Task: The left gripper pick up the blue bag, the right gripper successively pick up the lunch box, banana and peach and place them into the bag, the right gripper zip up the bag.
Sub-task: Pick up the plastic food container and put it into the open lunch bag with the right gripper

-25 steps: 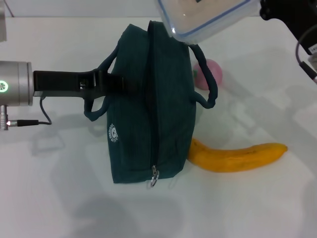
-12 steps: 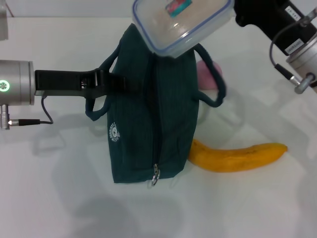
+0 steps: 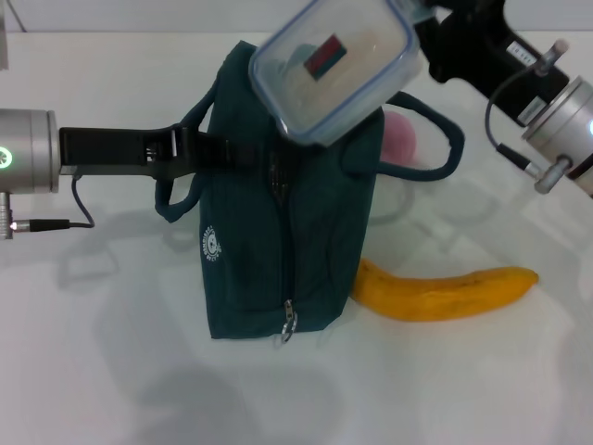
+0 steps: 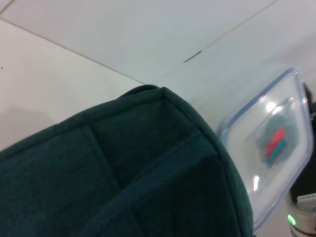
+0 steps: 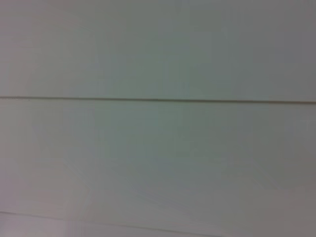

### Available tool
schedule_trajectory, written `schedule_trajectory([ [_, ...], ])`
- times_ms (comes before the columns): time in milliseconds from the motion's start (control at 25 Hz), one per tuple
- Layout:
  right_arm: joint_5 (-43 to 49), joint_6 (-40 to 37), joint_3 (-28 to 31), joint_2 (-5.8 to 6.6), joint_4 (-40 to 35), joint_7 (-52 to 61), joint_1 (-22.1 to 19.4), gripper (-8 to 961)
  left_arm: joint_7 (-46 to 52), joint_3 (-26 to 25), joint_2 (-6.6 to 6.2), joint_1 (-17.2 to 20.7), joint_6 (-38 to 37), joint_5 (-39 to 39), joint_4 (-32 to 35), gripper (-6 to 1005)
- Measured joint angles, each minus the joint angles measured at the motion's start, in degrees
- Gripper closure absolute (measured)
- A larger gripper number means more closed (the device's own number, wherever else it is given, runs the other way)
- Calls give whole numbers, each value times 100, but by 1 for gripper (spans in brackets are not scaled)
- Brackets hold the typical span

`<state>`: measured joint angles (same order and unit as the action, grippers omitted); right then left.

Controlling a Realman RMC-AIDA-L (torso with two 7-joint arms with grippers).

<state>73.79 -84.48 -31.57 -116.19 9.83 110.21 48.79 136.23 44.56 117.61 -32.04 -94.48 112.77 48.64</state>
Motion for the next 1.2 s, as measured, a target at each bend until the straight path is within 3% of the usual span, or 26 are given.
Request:
schedule_trajectory([
  [800,532,159,-2,0,-115,-125,129,849,-1,0,-10,19,35,-2,-4,963],
  [1000,614,191,28,0,-107,-97,133,635,-1,-39,-10,31,36,-2,-4,963],
  [1200,614,195,37,0,-104,-85,130,479,-6,-70,-10,40,35,-1,-4,963],
])
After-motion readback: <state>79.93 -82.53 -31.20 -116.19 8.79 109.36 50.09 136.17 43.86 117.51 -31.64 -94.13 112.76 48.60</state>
